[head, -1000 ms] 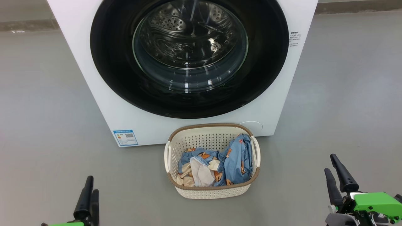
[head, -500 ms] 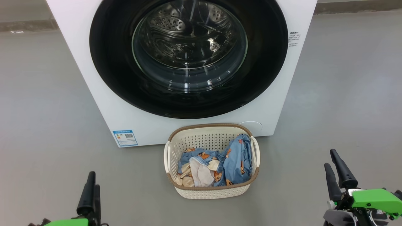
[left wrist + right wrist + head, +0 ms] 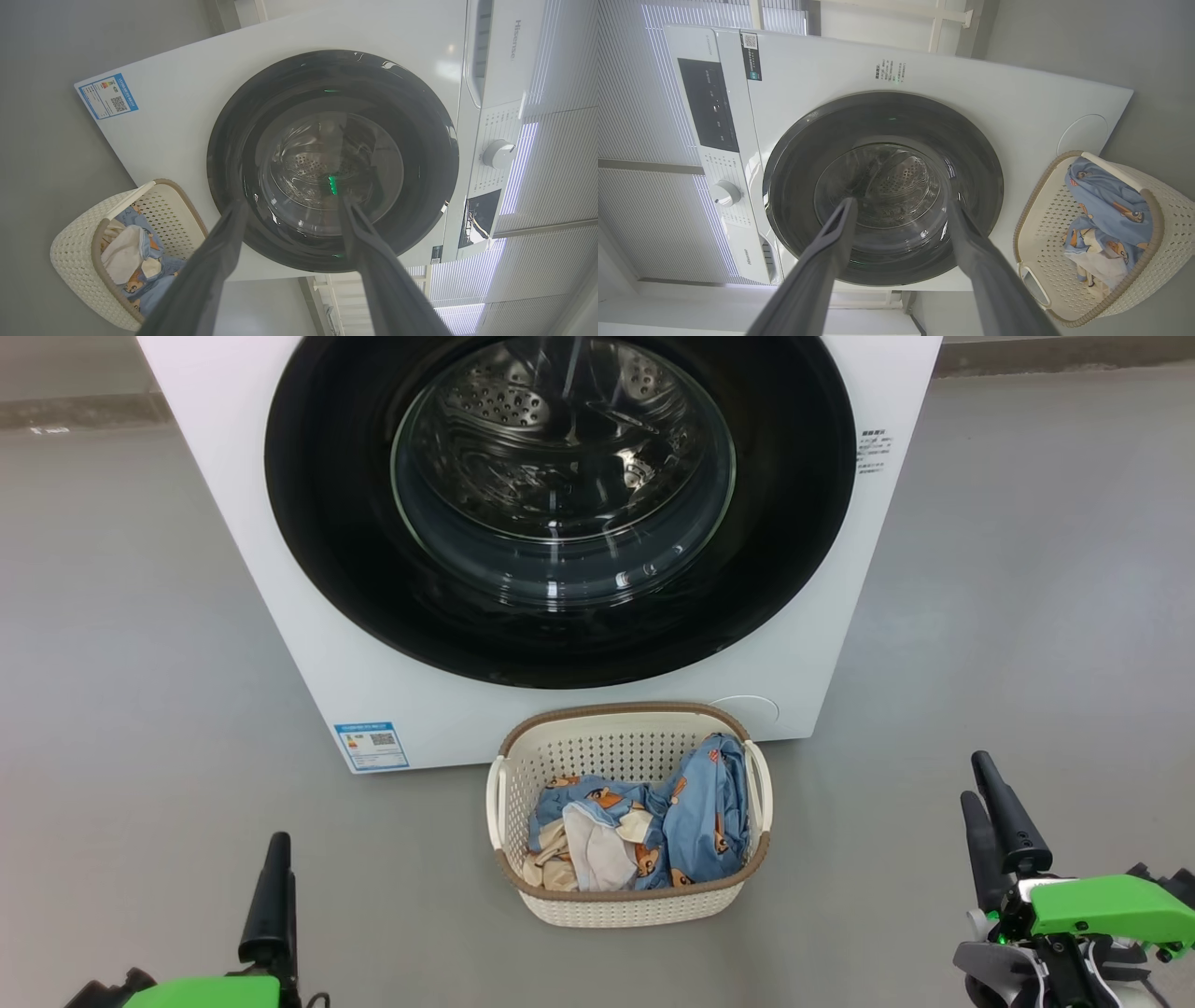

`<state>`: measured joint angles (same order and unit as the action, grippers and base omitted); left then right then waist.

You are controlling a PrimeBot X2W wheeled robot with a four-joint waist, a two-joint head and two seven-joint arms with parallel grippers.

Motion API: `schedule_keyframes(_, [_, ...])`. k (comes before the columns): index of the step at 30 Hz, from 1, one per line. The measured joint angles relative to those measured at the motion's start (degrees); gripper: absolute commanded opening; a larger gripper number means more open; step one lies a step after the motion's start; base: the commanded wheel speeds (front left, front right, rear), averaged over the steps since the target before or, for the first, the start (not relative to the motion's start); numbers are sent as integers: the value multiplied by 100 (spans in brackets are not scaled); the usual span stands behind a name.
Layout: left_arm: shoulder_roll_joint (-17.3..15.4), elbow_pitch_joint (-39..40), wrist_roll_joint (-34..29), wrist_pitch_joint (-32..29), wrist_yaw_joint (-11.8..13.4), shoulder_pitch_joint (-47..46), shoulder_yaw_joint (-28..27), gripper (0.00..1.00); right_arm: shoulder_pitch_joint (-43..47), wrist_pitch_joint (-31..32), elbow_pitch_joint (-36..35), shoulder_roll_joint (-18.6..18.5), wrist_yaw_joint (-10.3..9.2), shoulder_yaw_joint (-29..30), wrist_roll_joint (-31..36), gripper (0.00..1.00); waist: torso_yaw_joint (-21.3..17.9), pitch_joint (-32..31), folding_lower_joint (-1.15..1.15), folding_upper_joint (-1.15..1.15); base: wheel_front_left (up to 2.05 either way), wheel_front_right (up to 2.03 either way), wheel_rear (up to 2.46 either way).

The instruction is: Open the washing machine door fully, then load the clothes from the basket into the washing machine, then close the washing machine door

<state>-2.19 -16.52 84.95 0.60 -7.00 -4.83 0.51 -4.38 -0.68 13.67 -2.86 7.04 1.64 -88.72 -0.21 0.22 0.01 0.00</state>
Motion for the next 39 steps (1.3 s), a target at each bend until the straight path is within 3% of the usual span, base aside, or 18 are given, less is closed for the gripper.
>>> schedule_keyframes(9, [-43,-2,-665,153,0,-97,145,100,-71,-153,-30,-118,0,-177,492,100,-17,-7,0,0,0,0,0])
schedule_keyframes(39, [-37,-164,-3578,606,7,-118,305,100,-406,-613,380,-396,1,-847,3462,100,-24,-43,0,0,0,0,0])
